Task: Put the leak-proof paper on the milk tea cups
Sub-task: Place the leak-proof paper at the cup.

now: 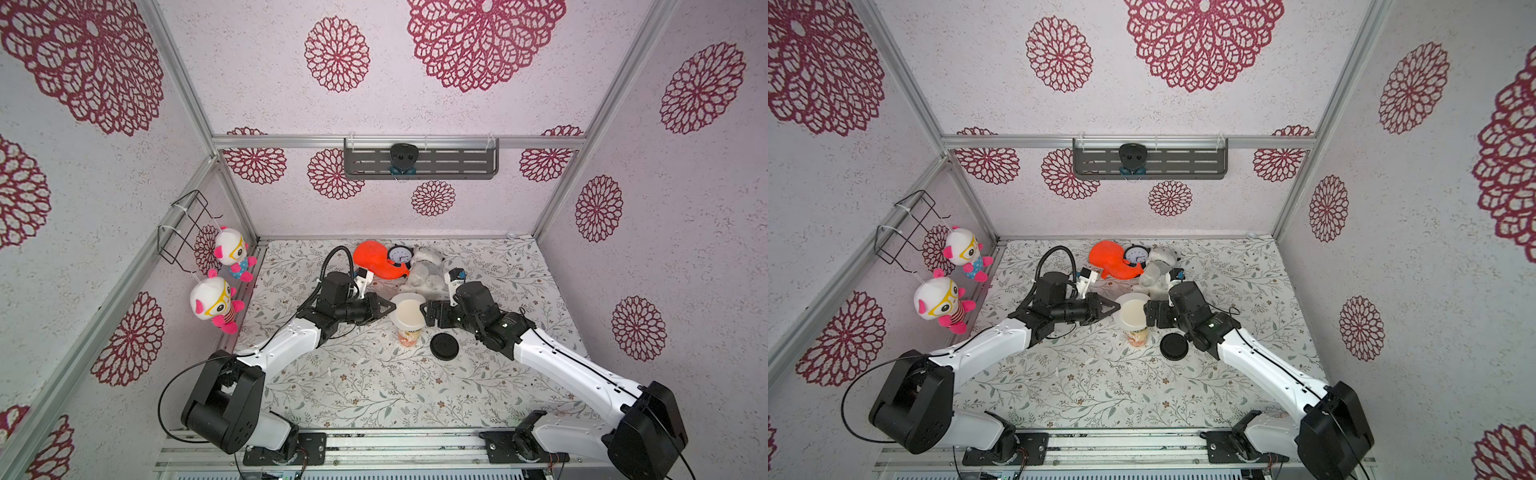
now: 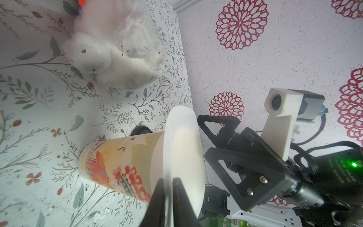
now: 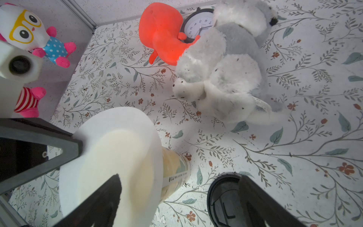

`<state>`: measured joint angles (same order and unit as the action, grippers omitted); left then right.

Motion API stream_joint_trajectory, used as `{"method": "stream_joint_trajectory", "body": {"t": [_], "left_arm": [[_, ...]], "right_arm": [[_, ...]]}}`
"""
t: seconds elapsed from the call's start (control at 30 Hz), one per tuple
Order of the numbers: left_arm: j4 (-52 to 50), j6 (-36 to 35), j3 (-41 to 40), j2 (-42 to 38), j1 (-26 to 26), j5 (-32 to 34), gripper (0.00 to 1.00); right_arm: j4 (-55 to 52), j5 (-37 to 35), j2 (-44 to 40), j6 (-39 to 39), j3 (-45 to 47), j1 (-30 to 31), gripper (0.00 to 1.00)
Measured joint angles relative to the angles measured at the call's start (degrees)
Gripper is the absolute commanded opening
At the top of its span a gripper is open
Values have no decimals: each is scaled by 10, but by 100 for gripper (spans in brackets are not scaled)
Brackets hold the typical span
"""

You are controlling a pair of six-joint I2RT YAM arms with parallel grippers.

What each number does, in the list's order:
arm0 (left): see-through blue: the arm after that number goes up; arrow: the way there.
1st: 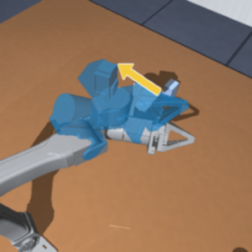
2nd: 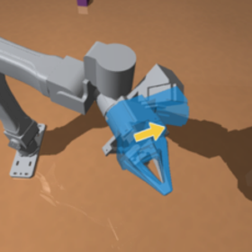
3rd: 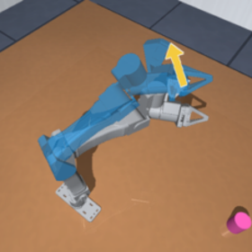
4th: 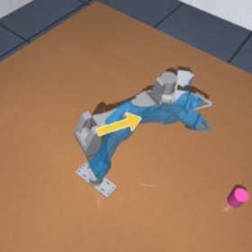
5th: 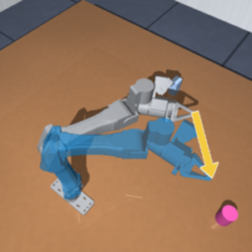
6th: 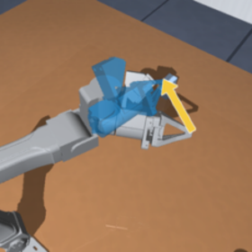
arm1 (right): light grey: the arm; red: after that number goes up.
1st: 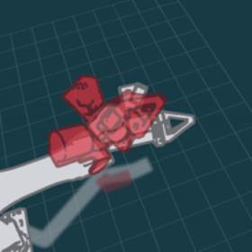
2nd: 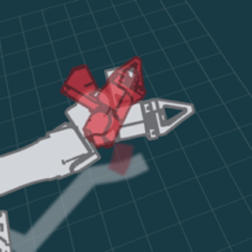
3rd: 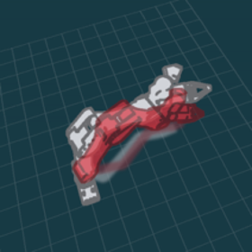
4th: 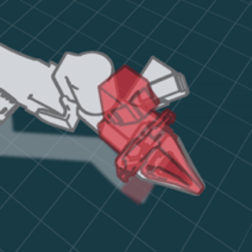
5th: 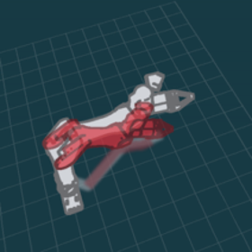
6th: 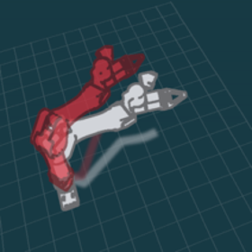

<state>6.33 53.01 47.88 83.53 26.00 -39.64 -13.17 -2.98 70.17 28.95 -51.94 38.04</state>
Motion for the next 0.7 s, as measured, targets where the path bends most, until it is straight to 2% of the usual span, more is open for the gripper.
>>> {"method": "stream_joint_trajectory", "body": {"t": [0.7], "left_arm": [[-13, -1, 1, 1, 0, 1, 28]], "right_arm": [[-4, 3, 0, -9, 0, 0, 93]]}}
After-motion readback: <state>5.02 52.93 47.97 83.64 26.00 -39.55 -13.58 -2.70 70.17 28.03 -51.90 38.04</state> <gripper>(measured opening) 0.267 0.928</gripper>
